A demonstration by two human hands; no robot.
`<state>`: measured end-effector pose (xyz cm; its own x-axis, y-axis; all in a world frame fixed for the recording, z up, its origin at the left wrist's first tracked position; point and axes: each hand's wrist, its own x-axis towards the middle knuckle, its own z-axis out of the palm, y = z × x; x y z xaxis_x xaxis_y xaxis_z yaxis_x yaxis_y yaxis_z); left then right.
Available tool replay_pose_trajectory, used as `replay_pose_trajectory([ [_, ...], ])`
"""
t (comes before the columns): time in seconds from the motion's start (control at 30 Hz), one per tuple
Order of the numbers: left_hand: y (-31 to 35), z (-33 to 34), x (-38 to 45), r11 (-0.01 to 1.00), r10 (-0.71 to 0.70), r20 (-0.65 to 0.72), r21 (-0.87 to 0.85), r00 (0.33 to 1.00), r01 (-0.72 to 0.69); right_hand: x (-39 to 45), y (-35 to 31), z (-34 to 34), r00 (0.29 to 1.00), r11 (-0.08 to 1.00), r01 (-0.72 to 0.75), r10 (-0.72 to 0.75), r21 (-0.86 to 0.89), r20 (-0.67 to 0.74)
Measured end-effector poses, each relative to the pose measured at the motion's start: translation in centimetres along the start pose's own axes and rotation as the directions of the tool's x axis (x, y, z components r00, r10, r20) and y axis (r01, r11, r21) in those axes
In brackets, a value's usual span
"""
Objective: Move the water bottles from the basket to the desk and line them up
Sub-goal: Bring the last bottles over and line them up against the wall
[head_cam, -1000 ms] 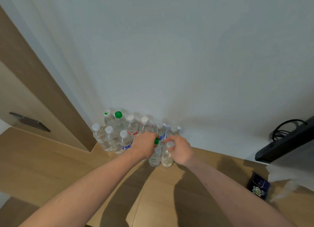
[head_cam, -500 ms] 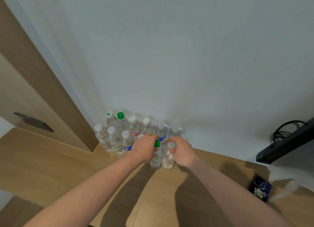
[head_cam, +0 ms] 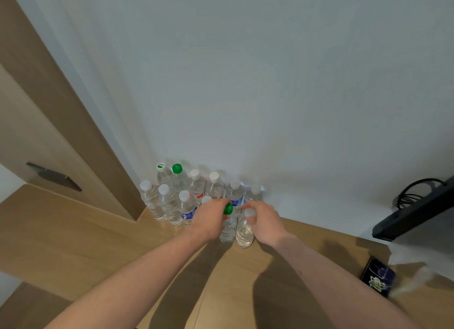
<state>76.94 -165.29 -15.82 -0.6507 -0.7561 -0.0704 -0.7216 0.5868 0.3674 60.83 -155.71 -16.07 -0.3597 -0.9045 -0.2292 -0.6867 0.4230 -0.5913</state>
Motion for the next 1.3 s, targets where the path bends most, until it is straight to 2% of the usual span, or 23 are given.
replay_pose_trajectory([
  [0.2,0.0,-0.2,0.4,0.999,-0.021,-0.019,-0.049,1.0,0.02,0.2,0.1,-0.2,1.0,1.0,-0.006,0.006,0.002,-0.002],
  [0.43,-0.2,-0.5,0.8,1.0,-0.006,0.02,0.017,1.0,0.006,0.7,0.4,-0.2,1.0,1.0,-0.007,0.007,-0.018,0.005],
  [0.93,0.4,0.2,0.9,0.999,-0.026,-0.019,-0.035,0.999,0.025,0.6,0.2,-0.4,1.0,1.0,0.0,0.0,0.003,-0.02],
  [1.3,-1.4,-0.3,-2.2,0.998,-0.068,-0.008,-0.005,0.998,0.068,-0.7,-0.3,0.1,0.996,0.99,0.093,-0.093,-0.103,0.006],
])
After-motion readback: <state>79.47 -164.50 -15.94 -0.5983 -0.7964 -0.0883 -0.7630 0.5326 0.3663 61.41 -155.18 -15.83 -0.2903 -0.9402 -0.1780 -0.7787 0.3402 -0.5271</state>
